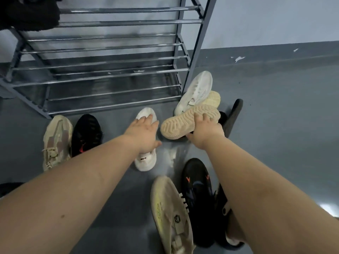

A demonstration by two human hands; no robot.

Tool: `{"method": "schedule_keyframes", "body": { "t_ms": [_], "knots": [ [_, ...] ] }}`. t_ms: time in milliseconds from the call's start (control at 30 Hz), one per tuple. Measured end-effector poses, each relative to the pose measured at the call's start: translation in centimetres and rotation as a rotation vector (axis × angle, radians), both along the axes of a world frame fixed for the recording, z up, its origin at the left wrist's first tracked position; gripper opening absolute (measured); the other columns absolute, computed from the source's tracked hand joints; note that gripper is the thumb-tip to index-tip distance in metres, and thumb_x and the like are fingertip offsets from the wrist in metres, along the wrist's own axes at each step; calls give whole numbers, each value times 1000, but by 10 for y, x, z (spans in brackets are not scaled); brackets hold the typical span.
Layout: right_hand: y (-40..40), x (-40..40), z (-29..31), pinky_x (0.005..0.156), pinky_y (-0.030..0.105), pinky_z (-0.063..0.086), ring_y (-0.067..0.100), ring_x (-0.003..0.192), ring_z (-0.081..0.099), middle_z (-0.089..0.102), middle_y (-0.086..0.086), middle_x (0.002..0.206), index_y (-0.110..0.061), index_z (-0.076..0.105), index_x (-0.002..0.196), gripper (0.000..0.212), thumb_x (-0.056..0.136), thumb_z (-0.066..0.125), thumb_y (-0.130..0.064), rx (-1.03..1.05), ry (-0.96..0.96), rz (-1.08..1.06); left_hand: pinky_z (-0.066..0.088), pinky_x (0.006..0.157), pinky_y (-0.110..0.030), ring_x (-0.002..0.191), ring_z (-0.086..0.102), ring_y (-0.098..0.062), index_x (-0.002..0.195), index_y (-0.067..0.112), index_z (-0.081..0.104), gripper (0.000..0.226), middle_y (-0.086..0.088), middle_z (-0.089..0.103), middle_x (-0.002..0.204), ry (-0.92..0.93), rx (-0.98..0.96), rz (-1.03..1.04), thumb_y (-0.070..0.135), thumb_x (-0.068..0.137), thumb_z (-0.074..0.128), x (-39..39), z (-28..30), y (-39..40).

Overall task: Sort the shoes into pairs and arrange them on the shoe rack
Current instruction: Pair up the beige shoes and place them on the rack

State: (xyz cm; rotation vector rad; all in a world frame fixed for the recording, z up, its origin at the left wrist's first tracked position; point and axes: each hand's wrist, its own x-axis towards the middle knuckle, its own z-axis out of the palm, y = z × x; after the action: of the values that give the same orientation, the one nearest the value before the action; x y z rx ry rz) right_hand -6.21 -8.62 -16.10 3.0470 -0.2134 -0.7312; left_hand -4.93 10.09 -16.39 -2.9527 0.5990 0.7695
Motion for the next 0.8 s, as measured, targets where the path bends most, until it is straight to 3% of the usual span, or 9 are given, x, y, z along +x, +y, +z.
{"method": "schedule_keyframes", "body": {
  "t_ms": [167, 333, 433, 500, 633, 733, 800],
  "knots": [
    [4, 6, -37, 104, 45, 35, 33, 138, 27, 16, 14, 155, -13, 5, 151, 80, 93, 46, -50, 155, 100, -166, 14, 117, -39, 146, 8, -28, 151, 16, 6, 77, -12, -1, 159, 97, -83, 74, 49, 93, 45, 28, -31, -15],
    [3, 12, -66, 111, 44, 30, 33, 143, 20, 3, 13, 160, -12, -8, 151, 87, 93, 45, -49, 276, 127, -342, 27, 113, -41, 141, 25, -32, 150, 14, 11, 75, -11, 13, 158, 238, -193, 341, 46, 93, 47, 53, -70, -21],
    [6, 24, -76, 106, 42, 37, 32, 136, 34, 21, 15, 156, -7, -11, 151, 88, 95, 46, -43, 452, 62, -565, 32, 109, -38, 135, 35, -31, 147, 10, 19, 68, -13, 30, 152, 314, -333, 471, 37, 93, 51, 59, -87, -34],
    [11, 32, -84, 99, 36, 40, 31, 126, 46, 45, 14, 142, -3, -3, 151, 81, 96, 46, -37, 612, 24, -730, 32, 107, -33, 131, 42, -28, 144, 10, 26, 62, -10, 40, 146, 367, -452, 541, 28, 93, 54, 59, -93, -43],
    [23, 46, -97, 105, 40, 41, 33, 125, 49, 51, 16, 137, 2, 36, 140, 62, 95, 48, -38, 791, -17, -966, 34, 106, -31, 130, 44, -31, 143, 10, 31, 61, -15, 41, 143, 393, -532, 656, 28, 91, 57, 66, -101, -50],
    [30, 52, -104, 105, 42, 43, 32, 126, 50, 52, 17, 137, 3, 33, 141, 70, 91, 50, -44, 894, -25, -1093, 44, 103, -38, 118, 54, -30, 138, 18, 42, 60, -12, 49, 136, 396, -583, 684, 30, 84, 66, 70, -106, -45],
    [30, 54, -107, 102, 42, 46, 31, 122, 54, 56, 16, 131, 3, 41, 135, 65, 91, 52, -44, 932, -48, -1162, 45, 101, -37, 114, 56, -27, 135, 20, 46, 61, -10, 51, 132, 369, -628, 674, 25, 80, 72, 70, -109, -41]
  ]
}}
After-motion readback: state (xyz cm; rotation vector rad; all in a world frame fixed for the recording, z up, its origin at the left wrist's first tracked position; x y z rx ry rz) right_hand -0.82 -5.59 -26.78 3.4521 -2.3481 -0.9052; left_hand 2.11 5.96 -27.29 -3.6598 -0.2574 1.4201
